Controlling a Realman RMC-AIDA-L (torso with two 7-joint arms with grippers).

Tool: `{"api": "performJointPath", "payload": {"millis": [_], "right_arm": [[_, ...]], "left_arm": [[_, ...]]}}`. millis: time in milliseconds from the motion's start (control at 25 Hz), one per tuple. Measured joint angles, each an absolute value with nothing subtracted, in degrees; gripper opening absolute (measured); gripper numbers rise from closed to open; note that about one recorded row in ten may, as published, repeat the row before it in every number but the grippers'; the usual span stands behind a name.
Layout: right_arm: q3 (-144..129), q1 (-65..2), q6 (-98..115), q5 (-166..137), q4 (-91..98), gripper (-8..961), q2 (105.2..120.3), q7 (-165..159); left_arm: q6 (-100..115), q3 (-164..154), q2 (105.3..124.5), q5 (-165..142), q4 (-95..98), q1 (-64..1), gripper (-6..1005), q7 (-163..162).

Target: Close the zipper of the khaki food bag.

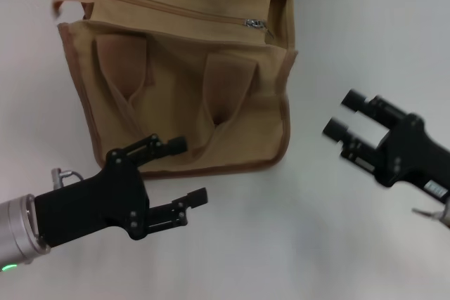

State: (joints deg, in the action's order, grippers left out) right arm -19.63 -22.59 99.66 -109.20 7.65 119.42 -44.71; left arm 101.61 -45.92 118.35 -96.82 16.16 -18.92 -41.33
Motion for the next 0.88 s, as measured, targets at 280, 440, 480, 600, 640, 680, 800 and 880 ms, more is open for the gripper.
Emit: {"api": "performJointPath", "payload": {"millis": [280,440,480,600,640,680,800,880], "right_arm": [[-31.78,-23.03,94.84,-109.25,6.14,652,119.52,-36.65],[-34.8,-23.52,92.21,-109.26,4.49,657,119.59,-35.57],[-34.81,-23.55,91.96,-109.26,4.29,659,119.6,-35.56],[-34.64,-23.52,91.91,-109.23,4.16,667,119.61,-35.54],[-34.54,-23.5,91.94,-109.17,4.14,669,119.61,-35.54],[-34.44,-23.47,91.92,-109.12,4.12,672,119.63,-35.5],[-34.85,-23.63,91.45,-109.04,3.82,679,119.72,-35.39],[-35.04,-24.05,90.75,-109.11,3.07,686,119.72,-35.32]], "left_arm": [[95.11,-46.22,118.55,-97.64,16.32,-17.52,798,-38.52],[96.09,-46.31,118.56,-99.04,16.32,-17.52,798,-38.41],[96.4,-46.34,118.56,-99.16,16.33,-17.54,798,-38.41],[97.21,-46.37,118.56,-99.22,16.48,-17.55,798,-38.4],[97.7,-46.38,118.57,-99.23,16.6,-17.53,798,-38.4],[97.7,-46.38,118.57,-99.23,16.6,-17.53,798,-38.4],[98.36,-46.41,118.51,-99.55,16.76,-17.47,798,-38.4],[98.36,-46.41,118.51,-99.57,16.76,-17.47,798,-38.41]]}}
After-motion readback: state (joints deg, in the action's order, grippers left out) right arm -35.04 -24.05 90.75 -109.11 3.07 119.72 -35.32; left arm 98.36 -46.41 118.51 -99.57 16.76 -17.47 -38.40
